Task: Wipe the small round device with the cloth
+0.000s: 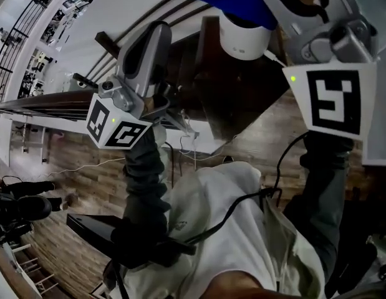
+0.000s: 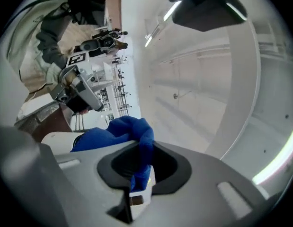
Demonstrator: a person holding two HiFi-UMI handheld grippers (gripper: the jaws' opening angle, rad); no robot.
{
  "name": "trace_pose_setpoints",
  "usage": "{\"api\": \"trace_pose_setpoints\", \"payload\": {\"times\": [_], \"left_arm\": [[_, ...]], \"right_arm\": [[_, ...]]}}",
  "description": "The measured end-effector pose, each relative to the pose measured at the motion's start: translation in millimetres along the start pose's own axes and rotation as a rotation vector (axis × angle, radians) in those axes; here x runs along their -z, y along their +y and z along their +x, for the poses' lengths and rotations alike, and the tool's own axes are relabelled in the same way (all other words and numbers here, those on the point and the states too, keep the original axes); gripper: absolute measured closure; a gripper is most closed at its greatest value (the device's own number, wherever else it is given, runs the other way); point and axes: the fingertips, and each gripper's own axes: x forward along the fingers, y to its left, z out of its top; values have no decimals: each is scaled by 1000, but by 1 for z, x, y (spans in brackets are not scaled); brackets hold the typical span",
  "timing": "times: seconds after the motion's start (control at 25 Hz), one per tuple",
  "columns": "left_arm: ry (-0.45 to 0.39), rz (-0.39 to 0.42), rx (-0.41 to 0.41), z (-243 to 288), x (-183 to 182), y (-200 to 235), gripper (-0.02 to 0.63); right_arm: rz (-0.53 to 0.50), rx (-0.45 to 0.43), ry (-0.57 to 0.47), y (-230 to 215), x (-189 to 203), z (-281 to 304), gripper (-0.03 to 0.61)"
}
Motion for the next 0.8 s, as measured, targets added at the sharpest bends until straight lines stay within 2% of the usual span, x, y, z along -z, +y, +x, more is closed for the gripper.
{"api": "trace_pose_setpoints", "payload": {"times": [0.08,0.2,0.28,0.48,0.56,0.68,0.8], "left_arm": [[0,-3,-3,2,0,4,612],[2,-24,13,8,6,4,612],[1,-39,29,11,7,2,612],[-21,-69,55,14,7,-5,612],[-25,-77,65,15,10,-7,612],[-36,-85,72,16,9,-7,612],[-41,-88,84,13,4,-10,612]], "right_arm": [[-77,-15,9,2,-5,2,523],[-132,-66,-2,8,-14,5,523],[-208,-74,32,12,-18,6,523],[-654,-20,123,44,-37,-6,523],[-750,-58,136,66,-42,-14,523],[-760,-116,163,88,-35,-19,523],[-687,-118,169,87,-33,-26,523]]}}
